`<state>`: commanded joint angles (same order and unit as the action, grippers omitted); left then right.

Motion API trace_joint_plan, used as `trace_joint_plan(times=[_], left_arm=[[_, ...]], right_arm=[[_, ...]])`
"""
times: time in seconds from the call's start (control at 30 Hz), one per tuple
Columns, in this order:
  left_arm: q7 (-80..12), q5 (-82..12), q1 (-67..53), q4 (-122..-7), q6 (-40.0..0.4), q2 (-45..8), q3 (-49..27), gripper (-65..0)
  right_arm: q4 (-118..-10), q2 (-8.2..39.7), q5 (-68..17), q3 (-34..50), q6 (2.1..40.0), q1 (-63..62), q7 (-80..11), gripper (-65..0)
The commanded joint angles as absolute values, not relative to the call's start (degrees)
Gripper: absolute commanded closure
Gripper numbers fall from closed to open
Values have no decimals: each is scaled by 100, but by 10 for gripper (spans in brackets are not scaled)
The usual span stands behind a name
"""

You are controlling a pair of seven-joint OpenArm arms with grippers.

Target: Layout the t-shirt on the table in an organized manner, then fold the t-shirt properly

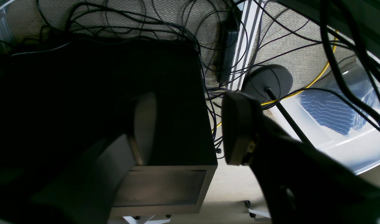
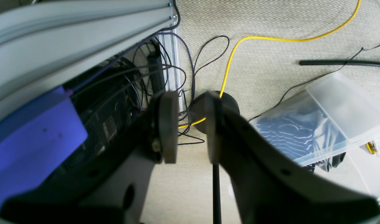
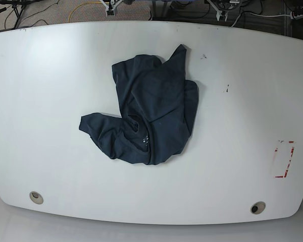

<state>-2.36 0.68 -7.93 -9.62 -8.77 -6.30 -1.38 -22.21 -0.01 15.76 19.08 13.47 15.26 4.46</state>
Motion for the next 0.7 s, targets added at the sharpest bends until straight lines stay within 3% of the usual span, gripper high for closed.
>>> trace_joint_plan(times=[0.7], left_arm=[[-198, 66, -813, -971, -884, -646, -127, -317]], right_arm=[[-2132, -4, 1622, 1895, 1323, 1420, 462, -140]])
